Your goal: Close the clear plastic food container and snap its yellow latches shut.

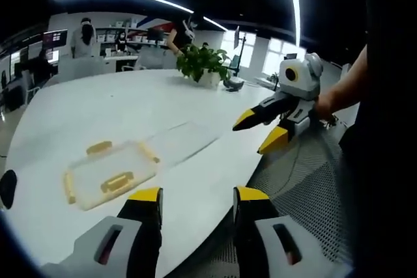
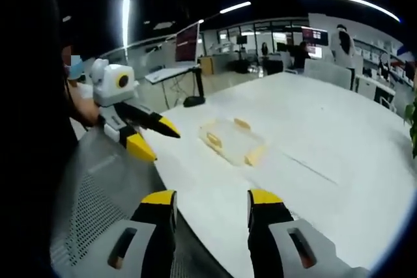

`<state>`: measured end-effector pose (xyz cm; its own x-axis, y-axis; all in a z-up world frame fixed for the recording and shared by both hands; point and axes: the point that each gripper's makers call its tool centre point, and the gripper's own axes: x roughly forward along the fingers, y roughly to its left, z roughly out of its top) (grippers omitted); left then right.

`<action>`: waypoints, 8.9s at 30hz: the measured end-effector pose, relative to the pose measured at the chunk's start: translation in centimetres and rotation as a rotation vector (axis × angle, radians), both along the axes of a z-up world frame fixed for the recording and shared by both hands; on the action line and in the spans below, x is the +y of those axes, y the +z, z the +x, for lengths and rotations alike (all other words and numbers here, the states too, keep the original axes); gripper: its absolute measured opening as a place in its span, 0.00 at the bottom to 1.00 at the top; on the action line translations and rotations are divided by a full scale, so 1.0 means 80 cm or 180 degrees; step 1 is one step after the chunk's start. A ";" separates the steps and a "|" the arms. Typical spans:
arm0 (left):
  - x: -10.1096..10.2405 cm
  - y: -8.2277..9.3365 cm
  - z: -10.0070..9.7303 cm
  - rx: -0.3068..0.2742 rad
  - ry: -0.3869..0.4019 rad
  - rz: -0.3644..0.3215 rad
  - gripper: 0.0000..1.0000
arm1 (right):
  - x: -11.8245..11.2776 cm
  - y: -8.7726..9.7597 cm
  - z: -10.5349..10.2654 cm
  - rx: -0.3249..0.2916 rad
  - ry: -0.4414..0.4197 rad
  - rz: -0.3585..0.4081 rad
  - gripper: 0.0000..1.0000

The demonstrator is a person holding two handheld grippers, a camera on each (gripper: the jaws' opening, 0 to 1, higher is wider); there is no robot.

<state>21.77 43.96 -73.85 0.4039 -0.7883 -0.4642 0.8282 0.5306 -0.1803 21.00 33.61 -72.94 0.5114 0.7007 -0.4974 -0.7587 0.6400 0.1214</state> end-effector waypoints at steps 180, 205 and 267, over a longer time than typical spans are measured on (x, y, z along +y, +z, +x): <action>0.144 -0.096 0.188 0.0136 -0.1179 0.1681 0.42 | 0.071 -0.102 0.187 0.0169 0.1235 -0.1727 0.41; 0.147 -0.110 0.213 -0.0200 -0.1720 0.2095 0.39 | 0.070 -0.119 0.188 0.0335 0.1585 -0.2028 0.41; 0.146 -0.071 0.195 -0.0220 -0.2108 0.2120 0.37 | 0.073 -0.088 0.179 0.0470 0.1862 -0.2219 0.38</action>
<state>37.34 55.62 -79.51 0.0119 -0.4480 -0.8939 0.9958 -0.0761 0.0513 35.34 39.45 -79.97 0.0681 0.3448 -0.9362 -0.9919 0.1241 -0.0264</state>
